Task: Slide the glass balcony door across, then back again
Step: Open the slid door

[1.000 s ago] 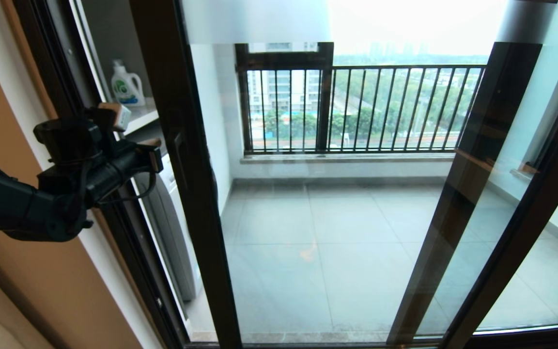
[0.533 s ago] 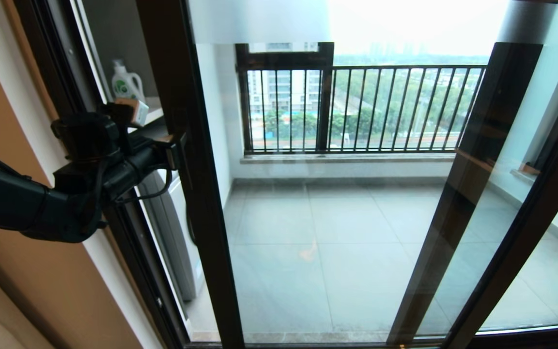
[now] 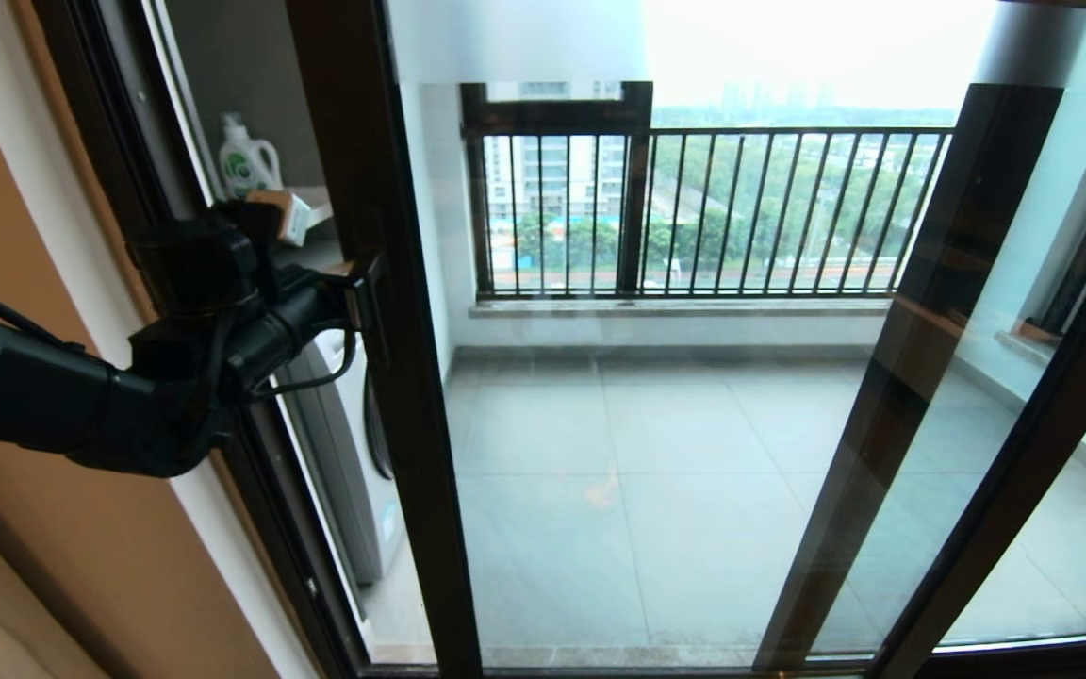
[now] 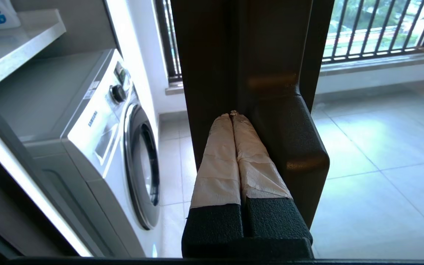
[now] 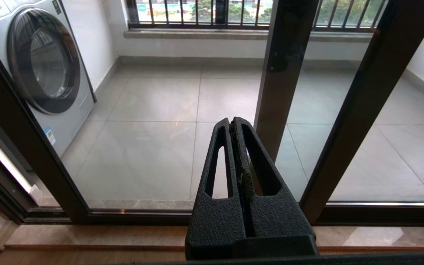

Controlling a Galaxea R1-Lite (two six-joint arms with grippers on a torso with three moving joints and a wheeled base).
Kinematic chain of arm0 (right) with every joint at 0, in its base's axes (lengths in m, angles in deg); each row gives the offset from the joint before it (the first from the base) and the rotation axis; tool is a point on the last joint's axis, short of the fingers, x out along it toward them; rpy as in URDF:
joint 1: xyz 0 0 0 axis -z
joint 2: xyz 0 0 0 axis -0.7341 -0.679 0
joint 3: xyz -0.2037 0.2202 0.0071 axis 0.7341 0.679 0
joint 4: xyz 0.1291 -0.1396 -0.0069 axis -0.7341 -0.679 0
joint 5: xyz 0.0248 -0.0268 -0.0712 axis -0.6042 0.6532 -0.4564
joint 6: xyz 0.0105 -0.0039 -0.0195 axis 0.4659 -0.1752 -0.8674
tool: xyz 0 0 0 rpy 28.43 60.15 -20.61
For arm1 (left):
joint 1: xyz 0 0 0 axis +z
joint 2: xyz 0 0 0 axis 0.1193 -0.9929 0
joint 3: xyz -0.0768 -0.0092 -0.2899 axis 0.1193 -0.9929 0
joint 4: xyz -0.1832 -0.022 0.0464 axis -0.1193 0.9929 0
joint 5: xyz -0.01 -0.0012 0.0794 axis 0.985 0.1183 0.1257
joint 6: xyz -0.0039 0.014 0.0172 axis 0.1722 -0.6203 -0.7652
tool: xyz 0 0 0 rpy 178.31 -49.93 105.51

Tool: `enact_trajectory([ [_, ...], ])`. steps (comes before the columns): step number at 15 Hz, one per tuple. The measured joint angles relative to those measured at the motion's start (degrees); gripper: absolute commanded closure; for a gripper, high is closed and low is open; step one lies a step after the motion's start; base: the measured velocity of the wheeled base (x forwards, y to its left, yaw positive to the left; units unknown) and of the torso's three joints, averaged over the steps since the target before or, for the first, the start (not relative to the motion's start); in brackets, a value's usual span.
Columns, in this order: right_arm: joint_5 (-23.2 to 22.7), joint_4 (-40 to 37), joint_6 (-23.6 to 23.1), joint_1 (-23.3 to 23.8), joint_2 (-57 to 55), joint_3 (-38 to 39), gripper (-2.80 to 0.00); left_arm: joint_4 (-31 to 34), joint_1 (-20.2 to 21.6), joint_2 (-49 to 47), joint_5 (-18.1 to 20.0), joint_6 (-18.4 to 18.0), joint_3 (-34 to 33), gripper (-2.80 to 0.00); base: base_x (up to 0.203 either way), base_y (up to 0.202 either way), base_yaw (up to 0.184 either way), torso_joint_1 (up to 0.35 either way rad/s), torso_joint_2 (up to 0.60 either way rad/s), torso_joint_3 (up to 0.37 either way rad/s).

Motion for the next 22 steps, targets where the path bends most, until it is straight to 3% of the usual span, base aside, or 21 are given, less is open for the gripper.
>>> enact_trajectory([
  [9,0.0,0.0,0.0,0.0,0.0,0.0,0.0,0.5,-4.2,-0.9,-1.2,-0.6,2.5,0.0,0.0,0.0,0.0,0.0,0.0,0.0],
  [13,0.0,0.0,0.0,0.0,0.0,0.0,0.0,0.4,-6.2,-3.3,-4.2,-1.5,5.1,0.0,0.0,0.0,0.0,0.0,0.0,0.0],
  [22,0.0,0.0,0.0,0.0,0.0,0.0,0.0,0.4,-10.0,-6.8,-4.8,-1.6,9.4,0.0,0.0,0.0,0.0,0.0,0.0,0.0],
])
